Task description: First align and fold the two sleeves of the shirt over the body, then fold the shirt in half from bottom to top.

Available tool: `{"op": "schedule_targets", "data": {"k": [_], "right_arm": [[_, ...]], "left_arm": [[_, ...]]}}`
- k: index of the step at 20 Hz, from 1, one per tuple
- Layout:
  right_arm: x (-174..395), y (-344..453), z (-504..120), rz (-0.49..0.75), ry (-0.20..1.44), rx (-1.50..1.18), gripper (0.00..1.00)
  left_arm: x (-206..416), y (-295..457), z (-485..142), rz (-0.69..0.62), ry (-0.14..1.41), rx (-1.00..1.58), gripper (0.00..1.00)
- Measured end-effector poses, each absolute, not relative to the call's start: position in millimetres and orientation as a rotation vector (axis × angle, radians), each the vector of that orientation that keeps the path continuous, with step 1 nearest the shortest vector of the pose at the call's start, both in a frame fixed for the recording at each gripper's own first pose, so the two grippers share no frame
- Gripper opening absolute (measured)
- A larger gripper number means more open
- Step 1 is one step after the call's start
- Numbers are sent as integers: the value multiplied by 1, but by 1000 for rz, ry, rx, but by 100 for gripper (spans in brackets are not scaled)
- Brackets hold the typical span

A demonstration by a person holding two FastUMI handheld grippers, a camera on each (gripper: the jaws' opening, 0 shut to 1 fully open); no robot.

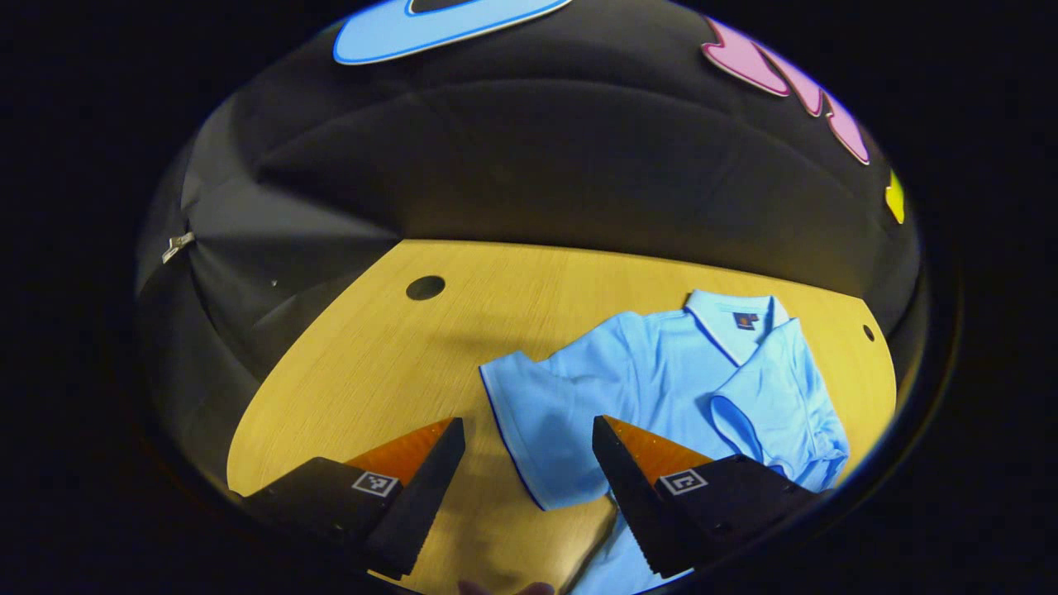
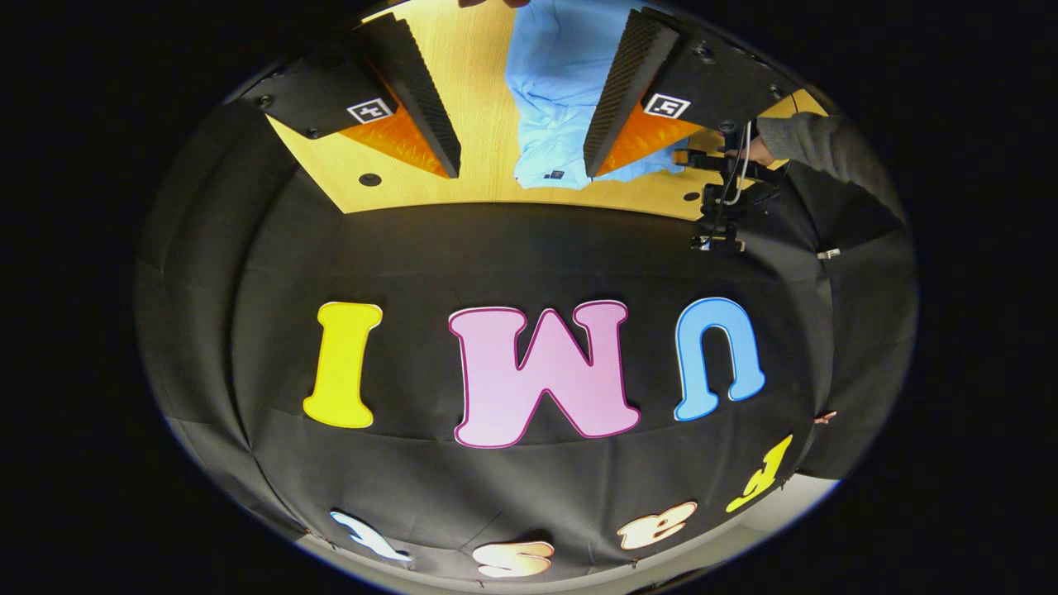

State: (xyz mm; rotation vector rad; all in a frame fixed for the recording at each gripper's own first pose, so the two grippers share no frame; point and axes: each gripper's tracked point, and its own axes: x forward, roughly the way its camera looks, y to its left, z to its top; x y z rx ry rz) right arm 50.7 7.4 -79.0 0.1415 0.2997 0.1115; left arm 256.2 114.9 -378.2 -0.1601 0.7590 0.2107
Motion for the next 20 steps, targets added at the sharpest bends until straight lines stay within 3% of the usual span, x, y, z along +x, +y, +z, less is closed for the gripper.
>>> {"op": "schedule_targets", "data": {"k": [9, 11, 13, 15, 17, 20], "right_arm": [[47, 6, -89, 102, 309, 165, 94], [45, 5, -90, 98, 313, 171, 94], [42, 3, -91, 99, 314, 167, 94], [41, 1, -93, 96, 318, 167, 94], [38, -1, -93, 95, 323, 169, 94], [36, -6, -95, 91, 326, 163, 94]], "left_arm": [[256, 115, -411, 216, 853, -172, 96], [259, 107, -413, 198, 853, -194, 77], [261, 100, -415, 192, 856, -193, 48], [263, 97, -413, 176, 854, -186, 37], [265, 96, -412, 176, 848, -183, 16], [266, 94, -410, 181, 838, -183, 7]]}}
